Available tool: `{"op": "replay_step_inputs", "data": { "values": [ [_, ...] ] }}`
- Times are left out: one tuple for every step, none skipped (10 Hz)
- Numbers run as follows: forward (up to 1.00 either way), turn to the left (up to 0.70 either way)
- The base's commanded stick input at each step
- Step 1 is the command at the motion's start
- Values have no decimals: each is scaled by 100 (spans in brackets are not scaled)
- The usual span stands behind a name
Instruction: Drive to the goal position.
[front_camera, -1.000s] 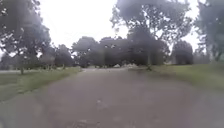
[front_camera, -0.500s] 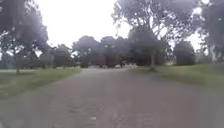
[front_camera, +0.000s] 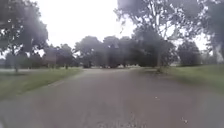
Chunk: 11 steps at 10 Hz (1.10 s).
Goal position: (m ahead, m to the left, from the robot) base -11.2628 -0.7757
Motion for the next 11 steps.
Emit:
{"op": "replay_step_inputs", "data": {
  "values": [
    [100, 0],
    [100, 0],
    [100, 0],
    [100, 0],
    [100, 0],
    [100, 0],
    [100, 0],
    [100, 0],
    [100, 0],
    [100, 0],
    [100, 0]
  ]
}}
